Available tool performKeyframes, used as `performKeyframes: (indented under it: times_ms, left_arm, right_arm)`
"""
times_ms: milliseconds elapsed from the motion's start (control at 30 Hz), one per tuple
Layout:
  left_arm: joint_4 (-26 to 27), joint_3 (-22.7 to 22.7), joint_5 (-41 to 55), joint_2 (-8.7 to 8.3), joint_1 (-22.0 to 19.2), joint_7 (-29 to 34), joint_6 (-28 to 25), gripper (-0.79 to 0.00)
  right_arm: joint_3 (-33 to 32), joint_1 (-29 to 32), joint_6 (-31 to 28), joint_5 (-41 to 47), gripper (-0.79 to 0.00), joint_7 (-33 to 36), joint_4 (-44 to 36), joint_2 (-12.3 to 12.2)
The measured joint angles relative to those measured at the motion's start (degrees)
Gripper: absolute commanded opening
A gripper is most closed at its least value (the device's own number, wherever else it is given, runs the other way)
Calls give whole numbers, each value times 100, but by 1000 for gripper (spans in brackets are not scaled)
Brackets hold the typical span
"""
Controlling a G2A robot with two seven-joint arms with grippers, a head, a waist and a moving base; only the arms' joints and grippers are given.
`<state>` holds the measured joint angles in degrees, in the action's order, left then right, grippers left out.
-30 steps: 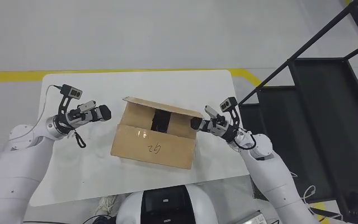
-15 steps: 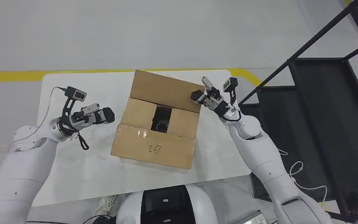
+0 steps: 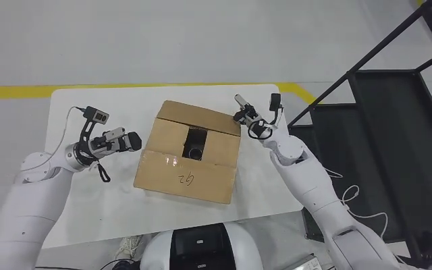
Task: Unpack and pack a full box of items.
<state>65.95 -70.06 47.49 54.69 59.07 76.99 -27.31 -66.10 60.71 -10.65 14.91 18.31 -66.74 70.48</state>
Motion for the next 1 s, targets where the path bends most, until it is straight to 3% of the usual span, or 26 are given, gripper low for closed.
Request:
performKeyframes:
  times_ms: [200,367,633,1000]
  left_arm:
    - [-58,-25,150,34,-29,45,45,0]
    - [-97,-145,297,52,-20,36,36,0]
    - [-118,-330,568,102,-30,-26,-25,0]
    - [-213,-490,601,166,-17,82,82,0]
  right_arm:
    - [-238,321,-190,18,0,258,-335,-59]
    - [-777,1079,-667,245,0,891,-1204,-207]
    - [-1438,2625,-636,663,0,2600,-2801,-442]
    - [-1337,3803,-699,835,0,3537,-3333,-531]
